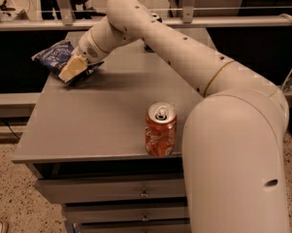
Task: Move blue chip bag near coke can
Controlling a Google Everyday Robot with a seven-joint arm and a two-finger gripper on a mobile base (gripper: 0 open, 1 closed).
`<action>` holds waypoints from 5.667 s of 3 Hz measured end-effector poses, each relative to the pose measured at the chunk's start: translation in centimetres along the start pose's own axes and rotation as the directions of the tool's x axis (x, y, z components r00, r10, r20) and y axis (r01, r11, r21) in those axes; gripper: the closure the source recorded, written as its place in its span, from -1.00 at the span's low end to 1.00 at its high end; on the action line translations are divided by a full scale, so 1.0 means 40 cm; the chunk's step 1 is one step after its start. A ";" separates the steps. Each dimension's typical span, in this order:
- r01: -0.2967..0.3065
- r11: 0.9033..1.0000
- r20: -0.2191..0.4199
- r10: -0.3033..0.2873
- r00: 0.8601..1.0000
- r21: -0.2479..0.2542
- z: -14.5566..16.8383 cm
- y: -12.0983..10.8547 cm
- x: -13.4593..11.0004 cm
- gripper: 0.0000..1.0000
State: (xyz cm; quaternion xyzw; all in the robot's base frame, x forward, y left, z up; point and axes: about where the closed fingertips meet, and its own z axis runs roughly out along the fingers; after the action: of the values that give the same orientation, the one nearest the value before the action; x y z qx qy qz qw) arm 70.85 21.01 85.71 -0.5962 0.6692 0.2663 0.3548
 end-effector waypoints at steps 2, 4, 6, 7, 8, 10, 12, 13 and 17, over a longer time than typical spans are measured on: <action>0.007 1.000 -0.002 -0.007 1.000 0.012 -0.070 0.002 -0.006 0.76; 0.106 0.994 0.000 -0.106 0.994 0.015 -0.322 0.064 0.015 1.00; 0.240 0.963 -0.074 -0.250 0.965 -0.126 -0.504 0.174 0.152 1.00; 0.283 0.934 -0.162 -0.321 0.933 -0.217 -0.570 0.229 0.241 1.00; 0.308 0.906 -0.206 -0.374 0.904 -0.291 -0.594 0.263 0.301 1.00; 0.380 0.826 -0.225 -0.499 0.837 -0.416 -0.631 0.292 0.376 1.00; 0.437 0.777 -0.205 -0.568 0.797 -0.453 -0.675 0.314 0.394 1.00; 0.451 0.763 -0.198 -0.585 0.787 -0.462 -0.687 0.327 0.396 0.66; 0.493 0.704 -0.184 -0.650 0.737 -0.511 -0.684 0.329 0.425 -1.00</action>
Offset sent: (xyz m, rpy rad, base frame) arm -0.0112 -0.0521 0.0522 0.0035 -0.0654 -0.0070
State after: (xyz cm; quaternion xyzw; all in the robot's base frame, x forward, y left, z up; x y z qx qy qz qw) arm 52.94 -8.72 87.97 -0.8765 0.4226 0.1702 0.1552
